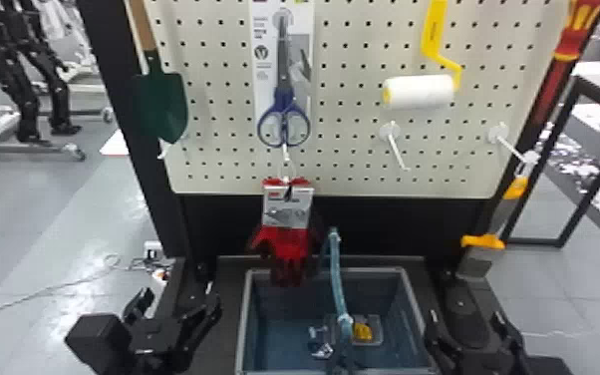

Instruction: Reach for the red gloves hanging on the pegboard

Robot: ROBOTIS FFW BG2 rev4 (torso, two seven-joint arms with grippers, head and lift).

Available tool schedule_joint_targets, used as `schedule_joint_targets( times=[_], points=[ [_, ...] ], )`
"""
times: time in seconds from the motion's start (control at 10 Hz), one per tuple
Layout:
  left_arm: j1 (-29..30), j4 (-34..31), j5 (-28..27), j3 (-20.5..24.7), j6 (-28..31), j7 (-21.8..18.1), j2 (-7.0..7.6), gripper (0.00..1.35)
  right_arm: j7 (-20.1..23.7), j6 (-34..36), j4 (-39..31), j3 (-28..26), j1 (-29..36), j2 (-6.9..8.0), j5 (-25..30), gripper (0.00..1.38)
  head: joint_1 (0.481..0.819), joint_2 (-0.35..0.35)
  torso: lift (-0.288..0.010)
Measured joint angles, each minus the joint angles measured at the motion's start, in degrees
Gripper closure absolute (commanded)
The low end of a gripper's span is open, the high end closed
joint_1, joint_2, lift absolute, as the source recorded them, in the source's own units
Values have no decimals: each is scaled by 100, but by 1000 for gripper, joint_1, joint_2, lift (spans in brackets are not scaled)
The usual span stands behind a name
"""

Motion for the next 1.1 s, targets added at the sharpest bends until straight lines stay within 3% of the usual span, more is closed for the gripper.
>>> schedule_joint_targets(
  times=[0.5,0.8,1.1],
  points=[
    [0,4,124,2,15,-62,-8,130,1,0,0,0,0,0,0,285,549,0,-100],
    [-104,9,280,221,111,-615,-21,130,0,0,0,0,0,0,-2,285,549,0,-100],
    [-228,14,627,399,393,-749,-46,130,1,0,-9,0,8,0,0,285,549,0,-100]
  ],
)
